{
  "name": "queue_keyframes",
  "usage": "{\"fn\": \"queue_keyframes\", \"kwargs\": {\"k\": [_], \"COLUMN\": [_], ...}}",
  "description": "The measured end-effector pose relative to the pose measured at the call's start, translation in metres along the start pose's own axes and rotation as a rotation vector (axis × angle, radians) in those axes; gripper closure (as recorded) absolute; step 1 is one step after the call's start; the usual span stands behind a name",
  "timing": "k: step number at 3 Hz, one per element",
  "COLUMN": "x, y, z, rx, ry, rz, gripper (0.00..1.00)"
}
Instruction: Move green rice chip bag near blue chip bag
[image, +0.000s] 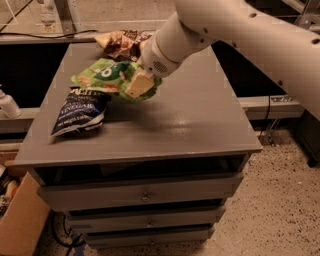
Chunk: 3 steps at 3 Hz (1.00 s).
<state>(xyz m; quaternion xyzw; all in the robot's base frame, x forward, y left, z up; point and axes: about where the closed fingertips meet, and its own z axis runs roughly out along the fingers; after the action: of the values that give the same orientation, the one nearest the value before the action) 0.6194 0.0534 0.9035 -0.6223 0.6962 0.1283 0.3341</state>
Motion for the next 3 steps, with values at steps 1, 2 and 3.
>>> {"fn": "queue_keyframes", "kwargs": {"k": [1,2,3], "x": [-0.016,-0.037,-0.065], "y": [0.015,0.027,0.039], "z": [0.027,0.046,0.057], "rx": [-0.043,-0.072,-0.094], "ry": [-0.032,-0.075,-0.142], "rz": [-0.005,-0.009,-0.013], "gripper": [1.0,1.0,1.0]}}
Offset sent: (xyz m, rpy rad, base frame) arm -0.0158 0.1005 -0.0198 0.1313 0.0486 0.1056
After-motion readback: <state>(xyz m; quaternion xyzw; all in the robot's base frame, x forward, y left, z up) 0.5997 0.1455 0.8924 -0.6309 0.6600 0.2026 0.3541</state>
